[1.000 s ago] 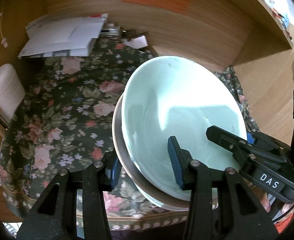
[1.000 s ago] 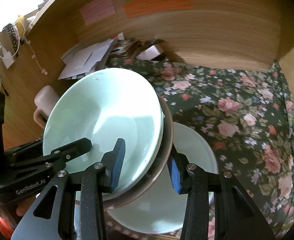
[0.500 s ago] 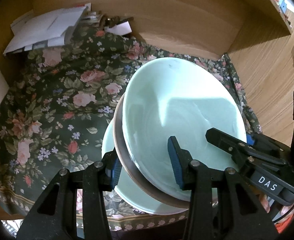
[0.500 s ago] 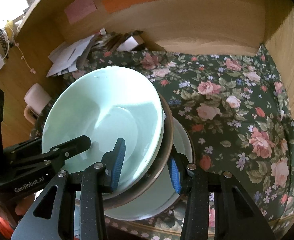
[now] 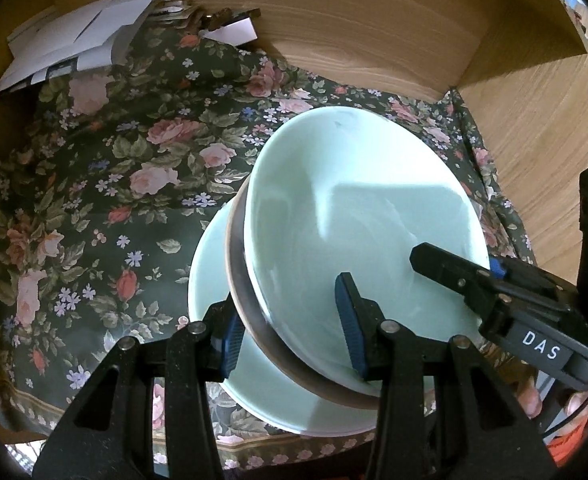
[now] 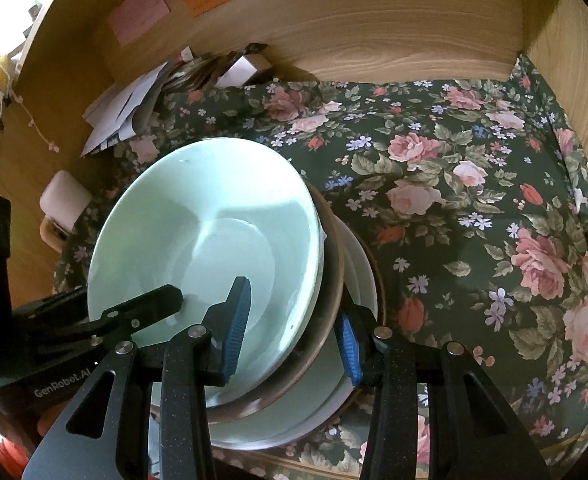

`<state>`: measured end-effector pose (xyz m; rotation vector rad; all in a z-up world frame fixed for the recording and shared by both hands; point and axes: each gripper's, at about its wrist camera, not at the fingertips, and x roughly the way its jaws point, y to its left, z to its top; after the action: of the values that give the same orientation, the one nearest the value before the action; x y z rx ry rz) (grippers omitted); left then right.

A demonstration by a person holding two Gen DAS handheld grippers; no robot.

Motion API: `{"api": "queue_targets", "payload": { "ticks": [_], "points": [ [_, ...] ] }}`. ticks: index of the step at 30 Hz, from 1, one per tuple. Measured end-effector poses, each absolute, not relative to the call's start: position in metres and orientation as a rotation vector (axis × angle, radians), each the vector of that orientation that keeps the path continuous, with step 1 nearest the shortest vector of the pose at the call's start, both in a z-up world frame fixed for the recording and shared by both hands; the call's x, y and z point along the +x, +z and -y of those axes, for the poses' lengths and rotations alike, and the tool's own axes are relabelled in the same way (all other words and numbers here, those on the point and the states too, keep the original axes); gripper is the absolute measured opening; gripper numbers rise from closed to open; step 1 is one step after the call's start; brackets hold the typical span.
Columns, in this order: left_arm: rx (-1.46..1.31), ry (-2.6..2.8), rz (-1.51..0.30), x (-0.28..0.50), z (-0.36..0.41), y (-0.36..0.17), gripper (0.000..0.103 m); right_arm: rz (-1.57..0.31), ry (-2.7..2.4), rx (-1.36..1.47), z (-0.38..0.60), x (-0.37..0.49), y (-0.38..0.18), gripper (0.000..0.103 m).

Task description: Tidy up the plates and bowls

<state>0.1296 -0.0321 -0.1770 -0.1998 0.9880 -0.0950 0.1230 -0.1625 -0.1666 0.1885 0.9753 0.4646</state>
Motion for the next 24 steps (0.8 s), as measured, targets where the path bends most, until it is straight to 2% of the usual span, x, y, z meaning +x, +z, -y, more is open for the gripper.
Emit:
{"api": "queue_targets", "payload": {
  "ticks": [7, 15, 17, 21, 24],
  "points": [
    [-0.167, -0.065, -0.913, 0.123, 0.027, -0.159, 0.043, -0.908, 0.417, 0.1, 0.158, 0.114, -0.154, 0.037],
    [-0.14, -0.066, -0.732, 0.094, 0.021, -0.104, 0.044, -0.763, 0.417, 0.075, 0.164, 0.092, -0.107, 0.038],
    [-0.122, -0.063, -0.671, 0.084, 0.022, -0.091, 0.046, -0.716, 0.429, 0.079, 0.164, 0.083, -0.092, 0.038],
    [-0.079, -0.037, -0.517, 0.056, 0.025, -0.062, 0.053, -0.602, 0.443, 0.08, 0.164, 0.062, -0.064, 0.048],
    [-0.069, -0.034, -0.429, 0.039, 0.025, -0.047, 0.062, -0.533, 0.453, 0.084, 0.165, 0.049, -0.047, 0.051]
  ]
}}
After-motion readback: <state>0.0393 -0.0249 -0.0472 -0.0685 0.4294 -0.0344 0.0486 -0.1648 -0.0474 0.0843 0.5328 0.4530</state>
